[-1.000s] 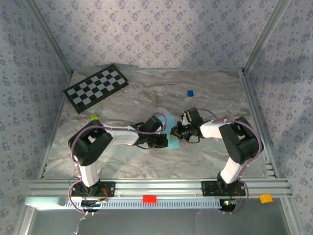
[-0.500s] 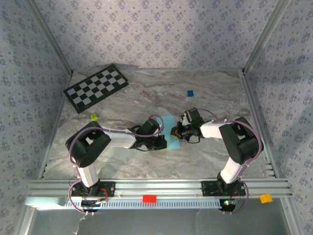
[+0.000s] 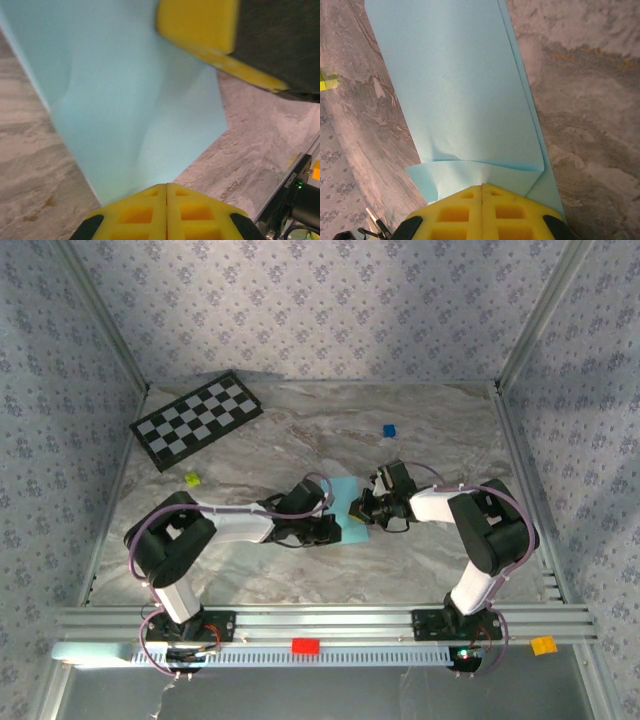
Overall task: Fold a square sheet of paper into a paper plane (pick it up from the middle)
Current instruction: Fold the triangle a second time at the center of the table.
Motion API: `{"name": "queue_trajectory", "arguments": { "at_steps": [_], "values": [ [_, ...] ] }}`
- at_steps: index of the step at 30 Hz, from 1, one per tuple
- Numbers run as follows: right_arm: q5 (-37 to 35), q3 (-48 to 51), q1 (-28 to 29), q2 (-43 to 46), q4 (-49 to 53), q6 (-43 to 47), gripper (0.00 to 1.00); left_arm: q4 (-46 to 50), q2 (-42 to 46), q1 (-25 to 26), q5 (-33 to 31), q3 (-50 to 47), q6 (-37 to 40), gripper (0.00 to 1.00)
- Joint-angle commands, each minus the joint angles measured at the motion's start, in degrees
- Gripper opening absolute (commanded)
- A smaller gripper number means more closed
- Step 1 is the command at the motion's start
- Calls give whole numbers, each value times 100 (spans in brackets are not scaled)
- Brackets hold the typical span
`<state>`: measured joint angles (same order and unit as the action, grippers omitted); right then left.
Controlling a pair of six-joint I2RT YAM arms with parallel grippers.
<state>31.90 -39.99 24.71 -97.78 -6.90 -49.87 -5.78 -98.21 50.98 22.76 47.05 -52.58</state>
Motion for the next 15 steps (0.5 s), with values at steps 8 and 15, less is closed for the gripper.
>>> {"name": "queue_trajectory", "arguments": {
  "at_steps": [8, 15],
  "values": [
    [-527, 230, -76, -138, 525, 82, 2, 191, -399, -233, 186, 472, 225, 6],
    [-497, 229, -76, -75, 508, 83, 2, 354, -599, -171, 51, 100, 158, 3]
  ]
}}
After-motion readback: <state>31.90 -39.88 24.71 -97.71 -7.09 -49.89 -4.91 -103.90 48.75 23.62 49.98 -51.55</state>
